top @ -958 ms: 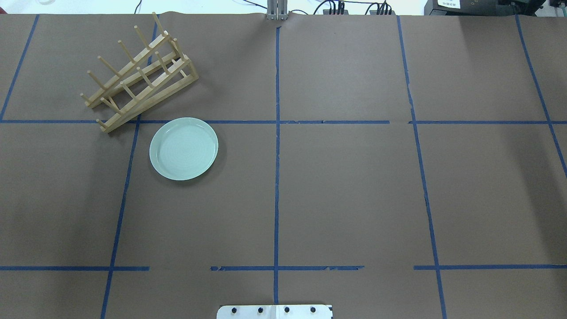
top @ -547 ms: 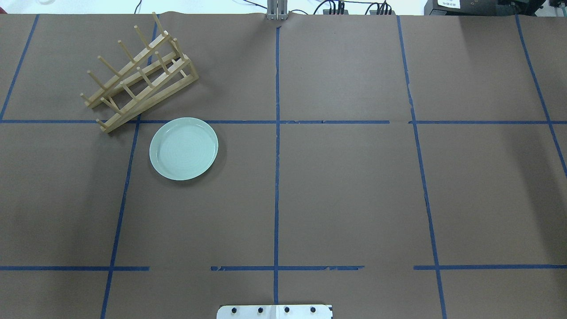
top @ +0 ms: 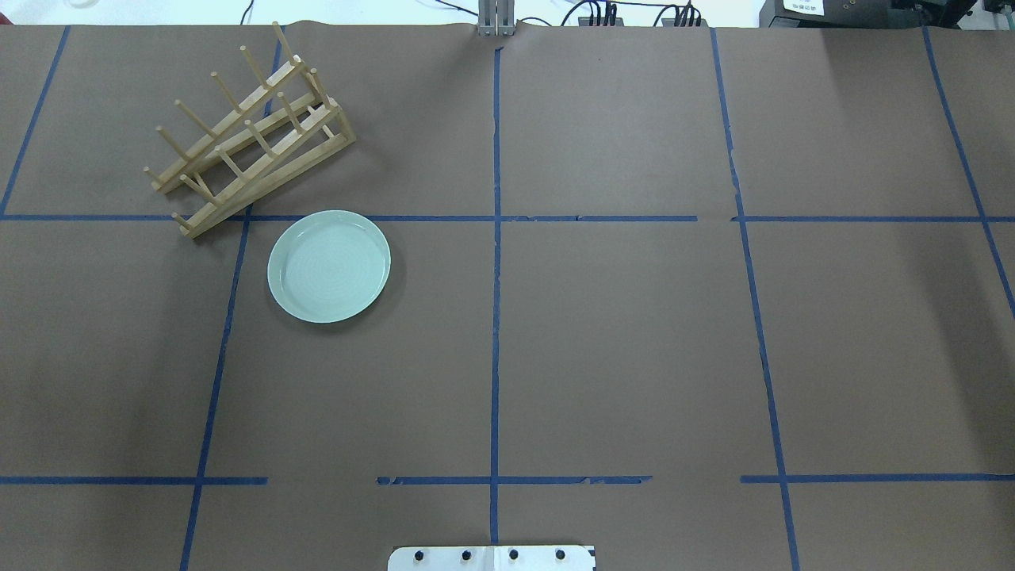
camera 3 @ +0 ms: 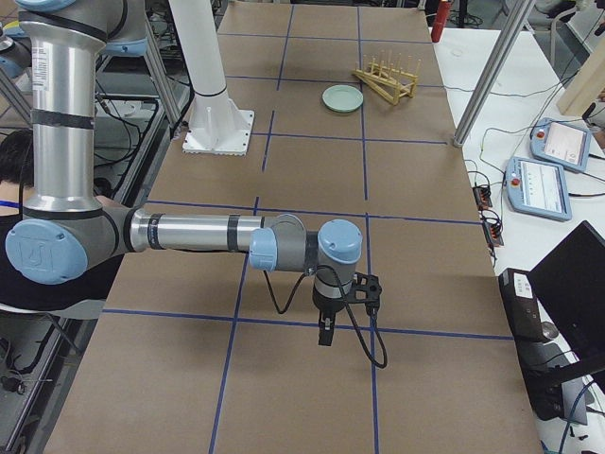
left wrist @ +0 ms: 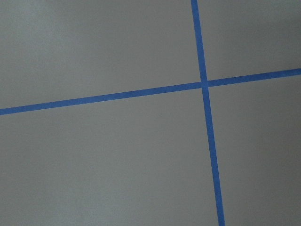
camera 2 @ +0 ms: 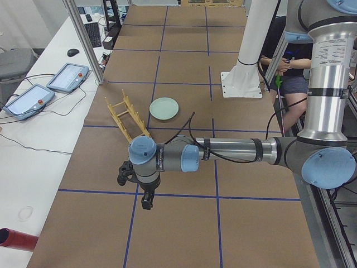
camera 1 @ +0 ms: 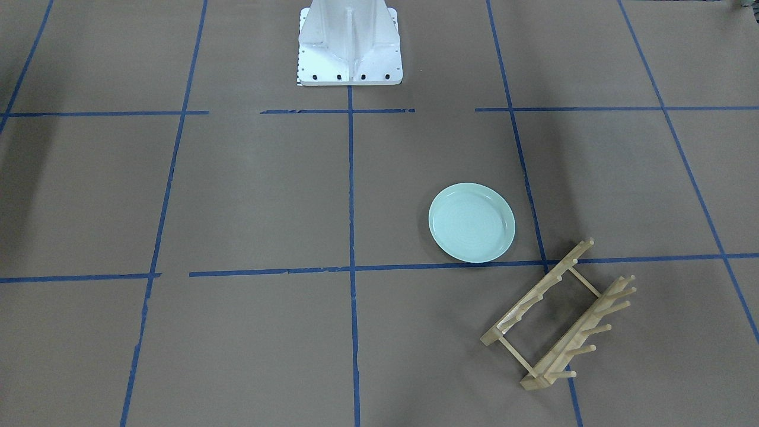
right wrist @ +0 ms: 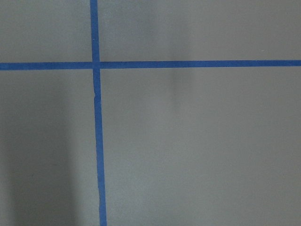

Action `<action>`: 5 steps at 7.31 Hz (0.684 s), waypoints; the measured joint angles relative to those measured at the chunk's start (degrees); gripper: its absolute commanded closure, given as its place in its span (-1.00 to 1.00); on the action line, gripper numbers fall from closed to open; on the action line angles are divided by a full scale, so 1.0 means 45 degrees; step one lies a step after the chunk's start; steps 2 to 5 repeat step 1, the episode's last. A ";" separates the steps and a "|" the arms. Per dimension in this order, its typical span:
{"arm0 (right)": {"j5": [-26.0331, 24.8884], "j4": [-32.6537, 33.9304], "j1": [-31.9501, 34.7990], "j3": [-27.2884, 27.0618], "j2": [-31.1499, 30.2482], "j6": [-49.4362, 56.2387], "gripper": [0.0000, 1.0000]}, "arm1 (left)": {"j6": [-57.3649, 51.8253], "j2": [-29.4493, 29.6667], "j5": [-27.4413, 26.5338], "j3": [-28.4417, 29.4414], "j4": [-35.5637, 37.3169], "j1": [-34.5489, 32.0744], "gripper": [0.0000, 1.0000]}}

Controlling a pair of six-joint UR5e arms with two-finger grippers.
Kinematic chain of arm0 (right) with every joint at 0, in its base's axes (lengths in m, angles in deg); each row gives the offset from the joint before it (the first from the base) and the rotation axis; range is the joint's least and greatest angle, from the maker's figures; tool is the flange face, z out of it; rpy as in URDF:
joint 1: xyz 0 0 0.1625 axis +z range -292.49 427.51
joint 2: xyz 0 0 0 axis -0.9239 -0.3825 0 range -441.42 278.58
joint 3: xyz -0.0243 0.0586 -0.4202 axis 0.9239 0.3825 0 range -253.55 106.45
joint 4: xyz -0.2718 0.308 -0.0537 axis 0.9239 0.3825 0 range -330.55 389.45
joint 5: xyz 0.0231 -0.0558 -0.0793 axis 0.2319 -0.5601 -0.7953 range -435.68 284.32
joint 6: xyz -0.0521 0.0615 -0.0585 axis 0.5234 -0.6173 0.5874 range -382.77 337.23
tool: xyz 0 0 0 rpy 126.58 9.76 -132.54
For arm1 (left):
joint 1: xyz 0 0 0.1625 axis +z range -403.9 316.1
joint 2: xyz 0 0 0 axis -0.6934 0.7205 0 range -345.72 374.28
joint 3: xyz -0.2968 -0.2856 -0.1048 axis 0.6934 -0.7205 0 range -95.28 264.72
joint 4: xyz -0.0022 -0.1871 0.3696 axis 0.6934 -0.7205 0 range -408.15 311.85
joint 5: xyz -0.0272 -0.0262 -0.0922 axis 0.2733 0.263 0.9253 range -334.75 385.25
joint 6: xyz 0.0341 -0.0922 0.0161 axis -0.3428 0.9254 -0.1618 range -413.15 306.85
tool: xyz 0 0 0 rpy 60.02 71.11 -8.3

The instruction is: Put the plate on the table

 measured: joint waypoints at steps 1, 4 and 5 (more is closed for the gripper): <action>0.0000 0.0000 0.0000 0.0000 0.0000 0.0005 -1.00 | -0.0004 0.0004 0.0141 0.0004 -0.0001 0.0000 -1.00; 0.0000 0.0000 0.0000 0.0000 0.0000 0.0005 -1.00 | -0.0004 0.0004 0.0141 0.0004 -0.0001 0.0000 -1.00; 0.0000 0.0000 0.0000 0.0000 0.0000 0.0005 -1.00 | -0.0004 0.0004 0.0141 0.0004 -0.0001 0.0000 -1.00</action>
